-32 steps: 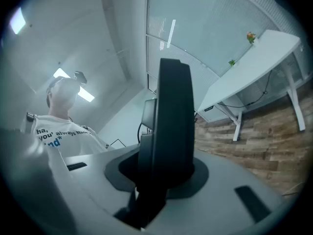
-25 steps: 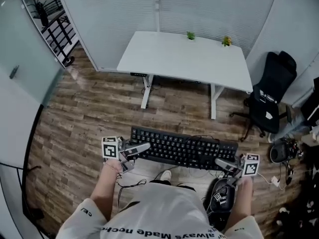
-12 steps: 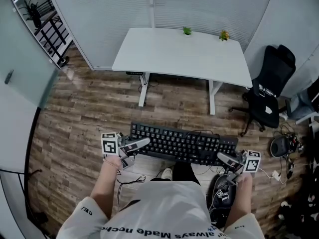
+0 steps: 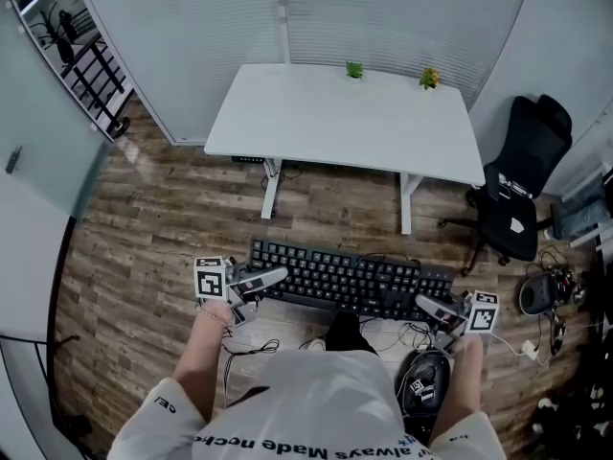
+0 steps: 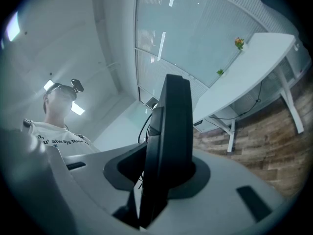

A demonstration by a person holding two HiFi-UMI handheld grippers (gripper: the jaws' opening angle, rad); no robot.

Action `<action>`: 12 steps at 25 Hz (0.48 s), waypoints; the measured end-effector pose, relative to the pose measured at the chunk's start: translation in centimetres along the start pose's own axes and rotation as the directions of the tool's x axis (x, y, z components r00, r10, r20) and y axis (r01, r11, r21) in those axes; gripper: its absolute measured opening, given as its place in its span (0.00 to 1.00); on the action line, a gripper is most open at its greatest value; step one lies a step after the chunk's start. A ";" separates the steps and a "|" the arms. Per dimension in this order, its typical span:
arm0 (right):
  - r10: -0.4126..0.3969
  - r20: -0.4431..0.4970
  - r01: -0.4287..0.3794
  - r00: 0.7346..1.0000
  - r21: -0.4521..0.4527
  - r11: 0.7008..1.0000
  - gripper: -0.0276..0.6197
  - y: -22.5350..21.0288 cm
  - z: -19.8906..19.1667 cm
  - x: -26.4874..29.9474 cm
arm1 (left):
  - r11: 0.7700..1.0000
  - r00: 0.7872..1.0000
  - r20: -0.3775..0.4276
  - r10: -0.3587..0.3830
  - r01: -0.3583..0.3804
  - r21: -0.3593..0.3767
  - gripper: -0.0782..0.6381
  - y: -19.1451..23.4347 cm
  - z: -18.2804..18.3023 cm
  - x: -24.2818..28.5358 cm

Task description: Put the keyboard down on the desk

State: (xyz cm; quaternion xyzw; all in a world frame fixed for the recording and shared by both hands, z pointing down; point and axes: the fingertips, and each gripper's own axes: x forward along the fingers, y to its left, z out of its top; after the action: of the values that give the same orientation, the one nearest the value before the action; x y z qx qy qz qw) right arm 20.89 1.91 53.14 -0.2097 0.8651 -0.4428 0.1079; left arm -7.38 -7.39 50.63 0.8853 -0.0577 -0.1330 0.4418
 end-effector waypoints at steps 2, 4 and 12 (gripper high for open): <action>-0.006 0.000 0.006 1.000 0.017 1.000 0.25 0.2 -0.7 -0.2 | 1.000 1.000 -0.004 0.009 -0.010 -0.015 0.44 -0.3 -0.5 -0.3; -0.008 -0.003 0.008 1.000 0.046 0.999 0.25 0.6 -1.9 -0.4 | 0.999 1.000 -0.012 0.025 -0.025 -0.036 0.44 -0.8 -1.3 -0.8; 0.001 -0.005 -0.001 1.000 0.055 0.998 0.25 0.3 -1.6 -0.1 | 0.999 0.999 -0.011 0.035 -0.035 -0.034 0.44 -0.6 -1.0 -0.9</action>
State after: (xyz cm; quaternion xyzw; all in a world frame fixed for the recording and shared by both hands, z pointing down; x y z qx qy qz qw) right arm 20.28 3.24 53.84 -0.2051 0.8529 -0.4669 0.1119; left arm -7.94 -6.04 50.89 0.8771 -0.0687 -0.1218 0.4596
